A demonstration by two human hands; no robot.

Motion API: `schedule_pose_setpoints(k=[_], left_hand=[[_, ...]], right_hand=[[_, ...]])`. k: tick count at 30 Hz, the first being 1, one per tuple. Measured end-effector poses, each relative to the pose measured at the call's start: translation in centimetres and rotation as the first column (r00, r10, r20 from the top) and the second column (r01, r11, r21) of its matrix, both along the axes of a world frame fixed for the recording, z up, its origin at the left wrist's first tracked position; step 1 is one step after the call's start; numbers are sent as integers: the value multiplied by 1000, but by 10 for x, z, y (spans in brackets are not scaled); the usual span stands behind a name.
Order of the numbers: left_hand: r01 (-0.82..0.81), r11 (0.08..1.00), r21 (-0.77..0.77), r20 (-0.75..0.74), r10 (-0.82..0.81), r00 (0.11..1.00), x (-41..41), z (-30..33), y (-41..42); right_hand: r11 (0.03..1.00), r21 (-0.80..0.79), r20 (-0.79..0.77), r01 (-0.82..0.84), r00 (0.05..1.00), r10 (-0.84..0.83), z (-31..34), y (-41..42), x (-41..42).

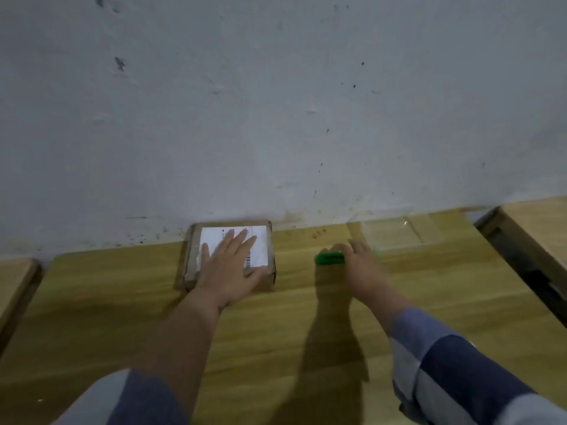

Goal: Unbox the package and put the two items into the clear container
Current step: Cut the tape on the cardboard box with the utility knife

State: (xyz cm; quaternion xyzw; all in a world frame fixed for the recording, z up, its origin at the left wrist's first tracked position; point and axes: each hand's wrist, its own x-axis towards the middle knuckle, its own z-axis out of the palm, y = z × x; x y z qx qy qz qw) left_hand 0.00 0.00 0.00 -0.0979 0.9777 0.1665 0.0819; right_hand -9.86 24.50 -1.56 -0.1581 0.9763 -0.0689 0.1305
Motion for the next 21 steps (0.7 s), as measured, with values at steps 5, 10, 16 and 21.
schedule_pose_setpoints(k=[5,10,16,21], left_hand=[[45,987,-154,-92,-60,994,-1,-22,-10],[42,983,-179,-102,-61,993,-1,-24,-8],[45,978,-203,-90,-65,994,15,-20,15],[33,982,-188,-80,-48,996,41,-17,60]], right_hand=[[994,109,-78,31,997,-23,-17,7,-10],[996,84,-153,14,988,-1,-21,0,-6],[864,-435,62,253,966,-252,3,-15,18],[525,-568,639,634,742,-203,28,-7,47]])
